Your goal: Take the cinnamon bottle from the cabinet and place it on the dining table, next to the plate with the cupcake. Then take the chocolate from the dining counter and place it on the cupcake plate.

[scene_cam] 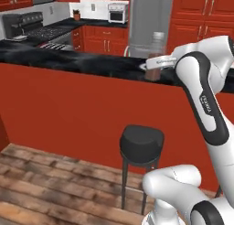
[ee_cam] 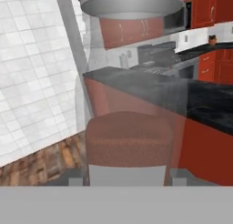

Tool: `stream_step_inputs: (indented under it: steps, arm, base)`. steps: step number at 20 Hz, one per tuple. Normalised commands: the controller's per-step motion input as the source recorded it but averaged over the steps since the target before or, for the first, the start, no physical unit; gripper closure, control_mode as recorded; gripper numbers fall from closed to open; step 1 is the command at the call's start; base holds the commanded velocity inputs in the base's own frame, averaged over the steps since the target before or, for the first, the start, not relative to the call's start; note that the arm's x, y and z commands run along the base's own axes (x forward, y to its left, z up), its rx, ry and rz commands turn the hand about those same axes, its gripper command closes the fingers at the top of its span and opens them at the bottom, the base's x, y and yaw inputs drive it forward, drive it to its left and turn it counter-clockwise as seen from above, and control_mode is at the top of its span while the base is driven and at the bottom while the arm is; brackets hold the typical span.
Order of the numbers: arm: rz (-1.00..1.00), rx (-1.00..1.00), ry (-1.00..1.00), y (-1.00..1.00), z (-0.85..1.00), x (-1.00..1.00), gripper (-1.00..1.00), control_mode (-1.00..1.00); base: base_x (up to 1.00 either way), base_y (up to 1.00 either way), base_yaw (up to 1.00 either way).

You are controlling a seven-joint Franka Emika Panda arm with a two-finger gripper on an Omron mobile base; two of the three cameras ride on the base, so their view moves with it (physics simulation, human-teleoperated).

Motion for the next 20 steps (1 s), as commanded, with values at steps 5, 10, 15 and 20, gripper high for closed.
stream_step_inputs:
  steps: [5, 10, 15, 20]
  arm:
    - [0.00, 0.00, 0.00, 0.00, 0.00, 0.00, 1.00, 1.00]
    - [0.00, 0.00, 0.00, 0.00, 0.00, 0.00, 1.00, 1.00]
    - [0.00, 0.00, 0.00, 0.00, 0.00, 0.00, 1.00, 1.00]
    - [0.00, 0.00, 0.00, 0.00, 0.00, 0.00, 1.00, 1.00]
  base:
    - [0.00, 0.67, -0.32]
    - [-0.06, 0.63, -0.33]
    - [-0.04, 0.65, -0.32]
    - [0.02, 0.64, -0.34]
